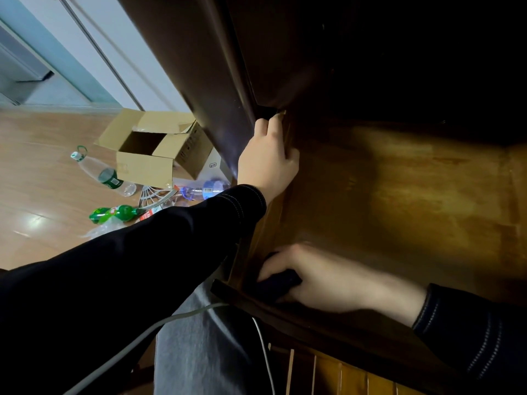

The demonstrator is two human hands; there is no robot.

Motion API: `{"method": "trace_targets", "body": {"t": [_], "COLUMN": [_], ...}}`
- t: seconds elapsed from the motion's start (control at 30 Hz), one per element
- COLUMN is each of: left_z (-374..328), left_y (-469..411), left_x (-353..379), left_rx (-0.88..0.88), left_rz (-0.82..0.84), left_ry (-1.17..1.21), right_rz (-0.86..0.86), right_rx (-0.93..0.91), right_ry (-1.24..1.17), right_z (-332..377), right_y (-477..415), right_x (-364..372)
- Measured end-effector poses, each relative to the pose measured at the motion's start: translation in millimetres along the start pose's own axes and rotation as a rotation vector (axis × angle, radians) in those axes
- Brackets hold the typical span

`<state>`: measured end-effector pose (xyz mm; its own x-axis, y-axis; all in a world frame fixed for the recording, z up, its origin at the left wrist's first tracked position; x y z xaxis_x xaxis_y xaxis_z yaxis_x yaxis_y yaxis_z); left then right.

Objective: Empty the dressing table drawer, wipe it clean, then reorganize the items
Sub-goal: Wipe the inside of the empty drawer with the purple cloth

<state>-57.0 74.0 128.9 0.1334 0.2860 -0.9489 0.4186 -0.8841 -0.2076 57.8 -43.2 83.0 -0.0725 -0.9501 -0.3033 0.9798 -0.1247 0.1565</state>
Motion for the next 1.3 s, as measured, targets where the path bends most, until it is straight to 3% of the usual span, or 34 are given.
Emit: {"method": "trace_targets", "body": {"t": [0.17, 0.33, 0.5, 0.7, 0.87, 1.1, 1.3], "left_z": [0.6, 1.4, 2.2, 0.7, 0.4, 0.9, -0.2], "left_y": [0.9, -0.6, 0.5, 0.4, 1.3, 0.7, 0.9], "left_x": [-0.5, 0.2, 0.4, 1.8, -0.2, 0.8, -1.3], "left_rx": [-0.002, -0.003, -0.011, -0.005, -0.002, -0.003, -0.001], "left_rz": [0.001, -0.009, 0.0, -0.002, 0.002, 0.011, 0.009], "left_ry": [0.002, 0.007, 0.004, 0.01, 0.004, -0.005, -0.018], "right_rz": [0.088, 0.063, 0.106, 0.105, 0.12, 0.134, 0.17], "right_rx": [0.169, 0.011, 0.188, 0.098, 0.198, 0.17, 0.237], "right_ry": [0.162, -0.037, 0.158, 0.003, 0.141, 0.03, 0.104], "right_z": [-21.8, 2.0, -22.8, -10.2, -22.2, -23.5, -27.9], "right_y": [-7.4, 4.9, -5.5, 8.5, -3.8, 5.6, 2.6], "right_x": [13.2, -6.2, 11.4, -4.0, 10.6, 2.9, 6.7]}}
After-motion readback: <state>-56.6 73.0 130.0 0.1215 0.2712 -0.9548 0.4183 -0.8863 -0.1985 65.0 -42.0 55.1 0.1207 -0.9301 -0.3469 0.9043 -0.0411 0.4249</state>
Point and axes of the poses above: each hand's wrist, its own y-axis away from the middle knuckle, its own x-axis out of the palm, z = x × y, the point moved 9 cm from there along -y, towards the middle knuckle, and after that the axes turned 9 degrees about -y, right-handed, at the moved point
